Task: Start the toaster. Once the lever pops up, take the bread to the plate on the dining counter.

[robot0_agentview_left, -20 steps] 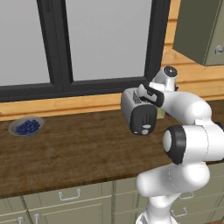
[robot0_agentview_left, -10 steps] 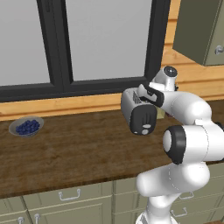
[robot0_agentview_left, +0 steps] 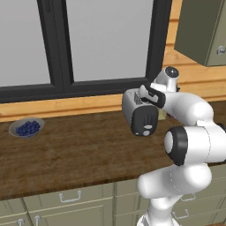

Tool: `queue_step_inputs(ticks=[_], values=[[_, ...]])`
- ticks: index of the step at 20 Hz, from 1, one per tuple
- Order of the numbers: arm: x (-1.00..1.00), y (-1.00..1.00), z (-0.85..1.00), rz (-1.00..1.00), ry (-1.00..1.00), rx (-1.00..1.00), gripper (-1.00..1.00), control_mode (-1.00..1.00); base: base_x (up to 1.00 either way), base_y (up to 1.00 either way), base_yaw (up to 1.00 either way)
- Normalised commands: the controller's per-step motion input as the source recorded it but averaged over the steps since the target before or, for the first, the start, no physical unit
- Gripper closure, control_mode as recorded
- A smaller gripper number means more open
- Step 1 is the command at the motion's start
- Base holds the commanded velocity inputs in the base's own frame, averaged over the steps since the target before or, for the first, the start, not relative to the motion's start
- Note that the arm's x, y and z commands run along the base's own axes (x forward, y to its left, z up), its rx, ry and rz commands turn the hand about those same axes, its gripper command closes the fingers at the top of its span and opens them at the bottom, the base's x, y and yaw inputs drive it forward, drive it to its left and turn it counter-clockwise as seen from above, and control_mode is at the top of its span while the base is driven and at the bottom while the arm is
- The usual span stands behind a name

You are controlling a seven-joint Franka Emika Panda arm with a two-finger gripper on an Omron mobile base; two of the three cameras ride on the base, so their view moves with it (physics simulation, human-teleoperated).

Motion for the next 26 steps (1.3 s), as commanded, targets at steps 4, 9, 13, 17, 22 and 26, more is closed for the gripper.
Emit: queue_step_inputs(ticks=[4,9,13,17,22,26], values=[[0.0,0.0,0.0,0.0,0.0,0.0,-1.0,-1.0,0.0,0.0,0.0],[0.0,0.0,0.0,0.0,0.0,0.0,-1.0,-1.0,0.0,0.0,0.0],[0.0,0.0,0.0,0.0,0.0,0.0,-1.0,-1.0,0.0,0.0,0.0],[0.0,0.0,0.0,0.0,0.0,0.0,-1.0,-1.0,0.0,0.0,0.0],[0.0,0.0,0.0,0.0,0.0,0.0,-1.0,-1.0,0.0,0.0,0.0],[0.0,0.0,0.0,0.0,0.0,0.0,-1.0,-1.0,0.0,0.0,0.0]])
